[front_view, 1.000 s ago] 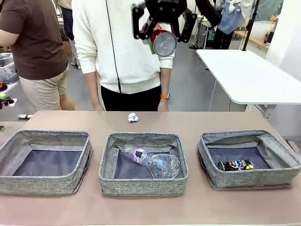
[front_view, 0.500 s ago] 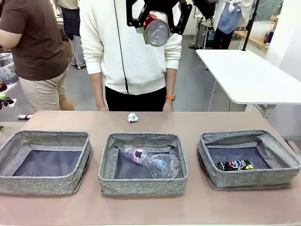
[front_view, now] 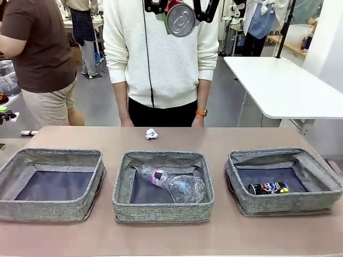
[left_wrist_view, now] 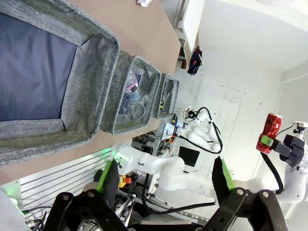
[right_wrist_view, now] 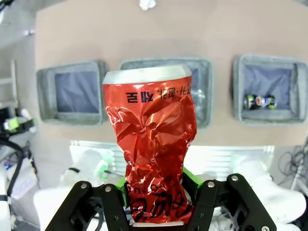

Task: Sort the waste into the appropriate baskets.
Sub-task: Pick up the waste item pointed out by the person, then place the picked waste into the Fabric basket indicated by the person.

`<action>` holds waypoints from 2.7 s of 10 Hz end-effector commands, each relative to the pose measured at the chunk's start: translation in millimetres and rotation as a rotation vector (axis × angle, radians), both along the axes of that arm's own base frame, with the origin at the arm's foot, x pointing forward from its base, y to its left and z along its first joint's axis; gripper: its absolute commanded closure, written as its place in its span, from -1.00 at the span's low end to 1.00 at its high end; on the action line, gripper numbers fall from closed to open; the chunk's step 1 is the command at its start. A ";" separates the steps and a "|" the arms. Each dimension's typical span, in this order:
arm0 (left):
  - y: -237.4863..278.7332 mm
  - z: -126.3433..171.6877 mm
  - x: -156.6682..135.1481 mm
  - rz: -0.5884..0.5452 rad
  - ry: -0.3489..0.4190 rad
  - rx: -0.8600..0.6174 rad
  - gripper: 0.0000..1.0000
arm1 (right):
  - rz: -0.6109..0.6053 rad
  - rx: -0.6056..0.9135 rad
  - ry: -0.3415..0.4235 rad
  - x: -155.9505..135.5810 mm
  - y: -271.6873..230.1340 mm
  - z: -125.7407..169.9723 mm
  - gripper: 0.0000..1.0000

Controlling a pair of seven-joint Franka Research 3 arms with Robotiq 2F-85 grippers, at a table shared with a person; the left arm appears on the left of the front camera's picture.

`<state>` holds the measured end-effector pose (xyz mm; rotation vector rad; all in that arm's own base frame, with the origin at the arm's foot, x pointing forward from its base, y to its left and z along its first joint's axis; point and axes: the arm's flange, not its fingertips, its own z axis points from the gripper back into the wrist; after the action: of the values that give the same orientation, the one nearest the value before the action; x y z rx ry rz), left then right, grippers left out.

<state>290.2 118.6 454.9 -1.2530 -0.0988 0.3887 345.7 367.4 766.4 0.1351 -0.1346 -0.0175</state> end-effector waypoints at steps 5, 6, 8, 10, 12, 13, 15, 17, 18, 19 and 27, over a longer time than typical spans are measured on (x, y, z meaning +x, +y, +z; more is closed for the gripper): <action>-3.5 3.6 -1.1 0.006 -0.002 -0.022 -1.00 | 0.004 0.012 -0.002 -2.8 -0.1 1.8 0.47; -3.5 3.6 -1.1 0.006 -0.002 -0.022 -1.00 | 0.004 0.012 -0.002 -2.8 -0.1 1.8 0.47; -3.5 3.6 -1.1 0.006 -0.002 -0.022 -1.00 | 0.004 0.012 -0.002 -2.8 -0.1 1.8 0.47; -3.5 3.6 -1.1 0.006 -0.002 -0.022 -1.00 | 0.004 0.012 -0.002 -2.8 -0.1 1.8 0.47; -3.5 3.6 -1.1 0.006 -0.002 -0.022 -1.00 | 0.004 0.012 -0.002 -2.8 -0.1 1.8 0.47; -3.5 3.6 -1.1 0.006 -0.002 -0.022 -1.00 | 0.004 0.012 -0.002 -2.8 -0.1 1.8 0.47; -3.5 3.6 -1.1 0.006 -0.002 -0.022 -1.00 | 0.004 0.012 -0.002 -2.8 -0.1 1.8 0.47; -3.5 3.6 -1.1 0.006 -0.002 -0.022 -1.00 | 0.004 0.012 -0.002 -2.8 -0.1 1.8 0.47; -3.5 3.6 -1.1 0.006 -0.002 -0.022 -1.00 | 0.004 0.012 -0.002 -2.8 -0.1 1.8 0.47; -3.5 3.6 -1.1 0.006 -0.002 -0.022 -1.00 | 0.004 0.012 -0.002 -2.8 -0.1 1.8 0.47; -3.5 3.6 -1.1 0.006 -0.002 -0.022 -1.00 | 0.004 0.012 -0.002 -2.8 -0.1 1.8 0.47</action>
<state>290.2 118.6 454.9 -1.2530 -0.0988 0.3887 344.7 369.1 766.0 0.1364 -0.1312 -0.0108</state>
